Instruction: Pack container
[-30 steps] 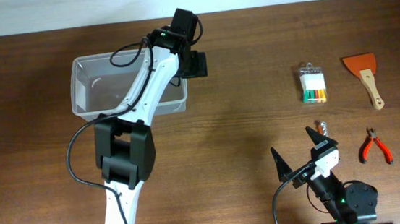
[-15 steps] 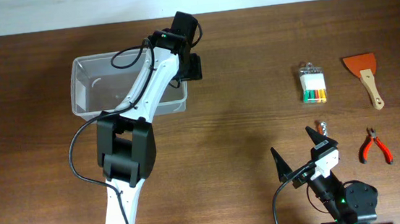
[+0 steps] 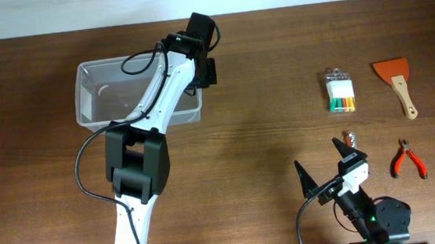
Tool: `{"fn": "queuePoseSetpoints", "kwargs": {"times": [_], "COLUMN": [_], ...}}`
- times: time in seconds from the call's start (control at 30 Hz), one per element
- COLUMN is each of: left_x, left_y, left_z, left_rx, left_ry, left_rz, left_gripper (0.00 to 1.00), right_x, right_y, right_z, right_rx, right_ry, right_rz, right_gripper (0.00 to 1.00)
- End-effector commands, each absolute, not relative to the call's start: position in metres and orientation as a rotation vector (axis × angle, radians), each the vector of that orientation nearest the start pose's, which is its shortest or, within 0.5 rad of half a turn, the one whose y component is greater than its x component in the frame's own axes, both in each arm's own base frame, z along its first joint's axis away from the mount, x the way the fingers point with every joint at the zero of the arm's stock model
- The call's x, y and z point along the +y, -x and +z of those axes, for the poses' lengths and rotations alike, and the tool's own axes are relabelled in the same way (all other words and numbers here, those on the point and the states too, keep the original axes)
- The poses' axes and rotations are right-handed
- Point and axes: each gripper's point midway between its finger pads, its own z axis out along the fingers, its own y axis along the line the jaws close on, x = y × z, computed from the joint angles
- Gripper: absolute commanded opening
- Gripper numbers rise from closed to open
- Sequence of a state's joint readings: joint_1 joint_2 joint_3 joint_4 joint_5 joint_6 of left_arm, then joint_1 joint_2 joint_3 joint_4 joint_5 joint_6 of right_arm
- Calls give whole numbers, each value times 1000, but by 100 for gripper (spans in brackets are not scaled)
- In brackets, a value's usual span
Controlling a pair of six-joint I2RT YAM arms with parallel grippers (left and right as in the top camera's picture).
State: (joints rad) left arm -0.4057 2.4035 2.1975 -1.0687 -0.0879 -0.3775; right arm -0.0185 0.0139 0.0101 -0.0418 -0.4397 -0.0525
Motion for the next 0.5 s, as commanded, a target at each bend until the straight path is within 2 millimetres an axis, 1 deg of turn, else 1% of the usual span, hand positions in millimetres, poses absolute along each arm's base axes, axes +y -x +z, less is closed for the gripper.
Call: {"fn": "queuePoseSetpoints", "kwargs": {"times": [0.0,0.03,0.13,0.27,0.37,0.4,0.47], "left_x": [-200,-202,-208,-223,-243,-253,-266], "left_y": [-505,-505,-507,-509,-506,-503,-498], "left_z": [72,75,89,112,129,133,137], "left_rx": [2821,2818,2797,2751,2724,2719,2715], "left_ry": [-28,-31,-42,-70,-111,-131,-156], "left_rz": [-51,-53,-66,-99,-156,-190,-231], "left_gripper": [7,2,2,2,2,2,2], "right_x": [73,73,73,73,73,73,73], "right_y": [-230,-230,-230,-230,-230,-230,-230], "right_z": [163,163,163,163,163,163,163], "right_rx": [1581,1581,1581,1581,1581,1581,1581], "right_ry": [378,379,379,379,378,379,379], "right_rz": [329,329,329,329,328,329,329], "right_gripper": [99,99,99,99,99,99,99]}}
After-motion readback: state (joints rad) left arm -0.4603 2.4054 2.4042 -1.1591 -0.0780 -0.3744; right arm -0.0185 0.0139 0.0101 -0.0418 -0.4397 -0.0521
